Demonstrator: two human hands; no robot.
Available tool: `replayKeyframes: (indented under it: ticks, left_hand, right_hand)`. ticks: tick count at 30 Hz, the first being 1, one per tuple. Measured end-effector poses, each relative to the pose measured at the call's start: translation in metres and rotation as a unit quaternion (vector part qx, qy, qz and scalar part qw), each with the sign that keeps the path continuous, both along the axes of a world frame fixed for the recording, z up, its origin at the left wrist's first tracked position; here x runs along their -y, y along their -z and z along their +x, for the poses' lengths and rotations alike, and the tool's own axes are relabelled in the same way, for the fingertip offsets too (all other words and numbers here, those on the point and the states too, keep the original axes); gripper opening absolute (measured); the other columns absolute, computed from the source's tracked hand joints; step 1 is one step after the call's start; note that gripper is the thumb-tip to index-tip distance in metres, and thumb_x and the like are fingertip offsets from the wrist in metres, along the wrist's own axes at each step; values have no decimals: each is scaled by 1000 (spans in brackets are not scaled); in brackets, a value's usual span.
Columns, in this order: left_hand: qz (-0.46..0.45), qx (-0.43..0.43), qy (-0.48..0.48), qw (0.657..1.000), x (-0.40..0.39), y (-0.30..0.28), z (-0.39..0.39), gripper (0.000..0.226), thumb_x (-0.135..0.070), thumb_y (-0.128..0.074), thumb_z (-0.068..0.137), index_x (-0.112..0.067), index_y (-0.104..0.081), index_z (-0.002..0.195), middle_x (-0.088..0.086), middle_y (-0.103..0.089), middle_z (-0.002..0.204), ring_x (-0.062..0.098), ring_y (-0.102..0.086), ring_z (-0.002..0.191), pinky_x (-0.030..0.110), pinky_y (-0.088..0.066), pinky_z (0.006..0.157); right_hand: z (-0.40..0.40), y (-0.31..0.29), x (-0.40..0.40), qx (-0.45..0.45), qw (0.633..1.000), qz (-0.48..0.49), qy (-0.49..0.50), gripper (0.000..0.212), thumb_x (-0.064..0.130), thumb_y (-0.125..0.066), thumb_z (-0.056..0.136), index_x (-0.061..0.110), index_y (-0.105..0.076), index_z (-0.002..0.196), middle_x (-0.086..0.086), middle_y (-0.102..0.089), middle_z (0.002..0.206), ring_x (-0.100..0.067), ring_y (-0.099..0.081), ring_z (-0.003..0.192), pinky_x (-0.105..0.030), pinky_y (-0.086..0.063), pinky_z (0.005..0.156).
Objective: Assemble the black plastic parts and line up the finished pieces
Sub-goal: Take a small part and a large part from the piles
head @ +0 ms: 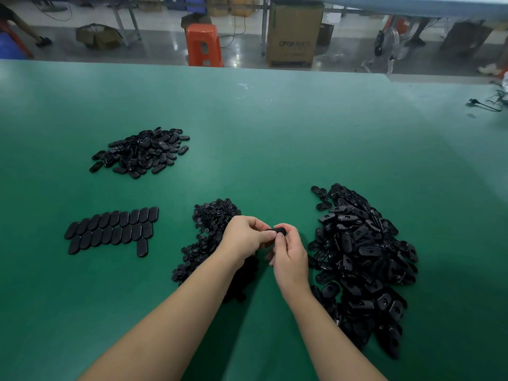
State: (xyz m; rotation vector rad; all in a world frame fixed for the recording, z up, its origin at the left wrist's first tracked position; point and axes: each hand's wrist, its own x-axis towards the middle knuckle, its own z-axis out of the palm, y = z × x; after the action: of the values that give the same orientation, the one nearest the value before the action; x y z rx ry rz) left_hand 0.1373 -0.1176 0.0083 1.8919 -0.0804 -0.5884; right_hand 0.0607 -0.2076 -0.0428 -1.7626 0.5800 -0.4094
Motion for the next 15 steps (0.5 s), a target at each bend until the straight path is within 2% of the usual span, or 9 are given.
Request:
replayKeyframes:
  ticks: [3, 6, 12, 15]
  left_hand:
    - [-10, -6, 11, 1000, -4, -2, 1, 10, -7, -79, 85, -2, -71, 86, -3, -62, 51, 8, -51, 40, 20, -38, 38]
    - [-9, -9, 17, 1000, -7, -2, 1, 6, -7, -77, 87, -3, -72, 87, -5, -64, 52, 9, -53, 42, 22, -44, 40]
    - [3, -9, 15, 1000, -4, 1, -2, 4, -4, -72, 89, -4, -71, 85, 7, -65, 61, 13, -57, 45, 26, -51, 46]
    - [3, -2, 7, 1000, -3, 4, -3, 5, -4, -73, 87, -5, -71, 83, 11, -67, 66, 14, -58, 46, 29, -53, 48]
  right_hand:
    - [1, 1, 0, 5, 1000, -9, 7, 12, 25, -48, 104, 29, -59, 104, 2, -67, 84, -23, -63, 77, -55, -54, 76]
    - [1, 2, 0, 4, 1000, -15, 8, 10, 23, -51, 104, 24, -61, 105, -1, -67, 89, -28, -64, 84, -54, -54, 80]
    - [1, 3, 1, -1, 1000, -13, 13, 10, 20, -52, 104, 25, -60, 106, 1, -69, 94, -23, -64, 84, -48, -54, 79]
    - [1, 4, 1, 3, 1000, -22, 20, 14, 19, -52, 103, 32, -59, 103, 9, -67, 93, -13, -62, 83, -38, -52, 79]
